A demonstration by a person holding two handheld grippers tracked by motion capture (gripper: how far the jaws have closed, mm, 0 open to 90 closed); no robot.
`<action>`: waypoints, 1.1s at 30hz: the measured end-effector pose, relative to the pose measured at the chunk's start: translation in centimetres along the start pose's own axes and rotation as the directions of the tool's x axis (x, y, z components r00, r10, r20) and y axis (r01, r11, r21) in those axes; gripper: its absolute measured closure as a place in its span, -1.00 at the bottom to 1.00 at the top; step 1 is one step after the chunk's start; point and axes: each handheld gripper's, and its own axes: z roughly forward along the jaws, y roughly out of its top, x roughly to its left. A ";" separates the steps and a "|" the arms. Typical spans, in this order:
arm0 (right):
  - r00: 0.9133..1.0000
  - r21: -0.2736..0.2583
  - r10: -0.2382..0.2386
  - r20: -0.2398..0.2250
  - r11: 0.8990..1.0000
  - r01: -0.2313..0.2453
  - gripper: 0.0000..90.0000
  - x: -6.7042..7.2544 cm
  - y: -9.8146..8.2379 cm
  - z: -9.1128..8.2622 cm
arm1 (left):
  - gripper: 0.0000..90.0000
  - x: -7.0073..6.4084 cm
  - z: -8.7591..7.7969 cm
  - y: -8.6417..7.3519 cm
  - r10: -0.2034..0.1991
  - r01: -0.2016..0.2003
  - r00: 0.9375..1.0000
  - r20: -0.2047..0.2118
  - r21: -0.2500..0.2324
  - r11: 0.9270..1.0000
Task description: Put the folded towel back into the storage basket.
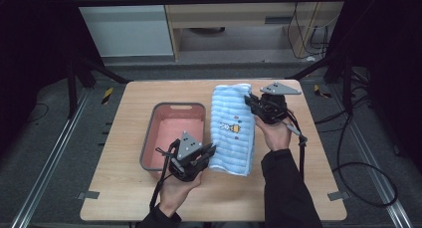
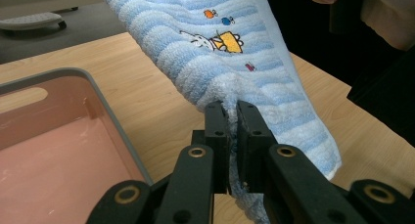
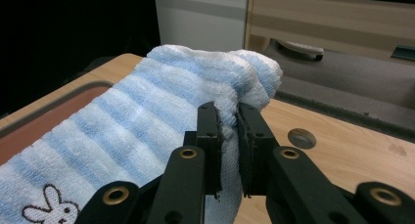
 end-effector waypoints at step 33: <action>0.999 -0.015 -0.010 -0.045 1.000 0.009 0.81 4.0 2.9 4.4 | 0.88 4.8 -3.2 0.1 -0.022 0.019 0.996 -0.082 -0.033 0.999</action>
